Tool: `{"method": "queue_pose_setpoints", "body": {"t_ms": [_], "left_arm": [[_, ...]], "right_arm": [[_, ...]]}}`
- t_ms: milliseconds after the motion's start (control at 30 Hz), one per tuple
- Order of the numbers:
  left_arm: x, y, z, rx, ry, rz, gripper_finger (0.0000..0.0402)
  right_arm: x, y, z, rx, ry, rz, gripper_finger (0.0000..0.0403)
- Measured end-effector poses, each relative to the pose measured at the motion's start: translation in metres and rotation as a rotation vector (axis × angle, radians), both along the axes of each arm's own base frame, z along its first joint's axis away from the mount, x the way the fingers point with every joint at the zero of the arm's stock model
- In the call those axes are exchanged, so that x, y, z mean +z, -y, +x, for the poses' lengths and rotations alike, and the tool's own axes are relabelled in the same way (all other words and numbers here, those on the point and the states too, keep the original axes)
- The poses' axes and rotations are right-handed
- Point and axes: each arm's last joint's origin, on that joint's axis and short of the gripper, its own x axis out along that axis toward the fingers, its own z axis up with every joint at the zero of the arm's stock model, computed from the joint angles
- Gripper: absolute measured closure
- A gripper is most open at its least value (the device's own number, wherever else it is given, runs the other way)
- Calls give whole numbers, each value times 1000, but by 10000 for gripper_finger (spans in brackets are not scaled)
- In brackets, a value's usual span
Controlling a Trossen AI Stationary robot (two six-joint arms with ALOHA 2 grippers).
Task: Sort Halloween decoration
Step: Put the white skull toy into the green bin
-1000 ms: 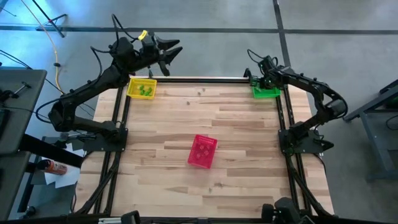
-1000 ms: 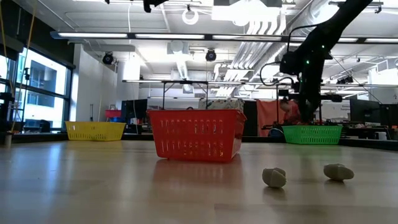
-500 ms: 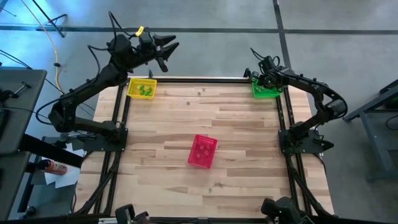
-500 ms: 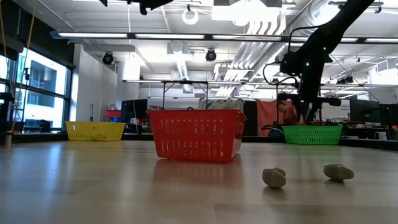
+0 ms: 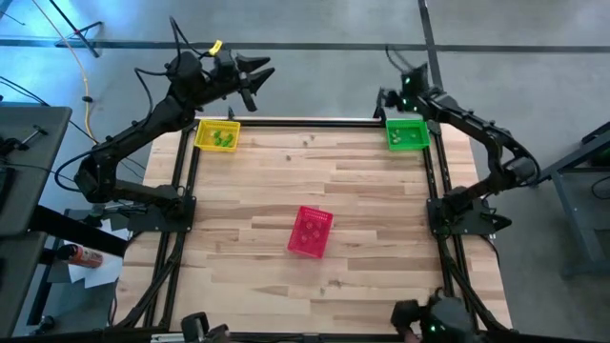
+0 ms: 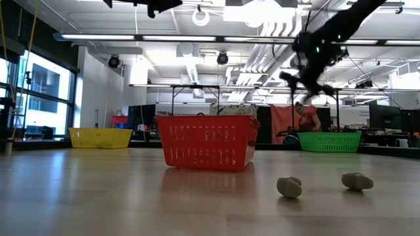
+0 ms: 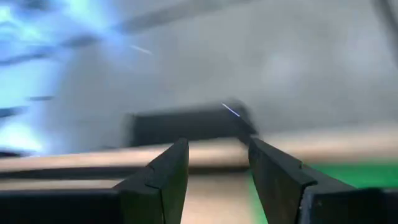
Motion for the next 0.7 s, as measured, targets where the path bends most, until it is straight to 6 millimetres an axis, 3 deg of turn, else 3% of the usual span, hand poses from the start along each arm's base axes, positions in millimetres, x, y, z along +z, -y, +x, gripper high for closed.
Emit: {"method": "queue_pose_setpoints", "body": {"t_ms": [200, 300, 500, 700], "left_arm": [[-11, 0, 2, -21, -65, -127, 254], [-15, 1, 2, -52, -85, -186, 254], [-21, 6, 7, -99, -107, -285, 254], [-23, 18, 12, -362, -169, -249, 254]], "right_arm": [[78, -7, 30, 561, 310, -507, 242], [101, -22, 46, 805, 461, -695, 242], [113, -64, 86, 1116, 481, -919, 242], [112, -115, 125, 1245, 519, -963, 242]]}}
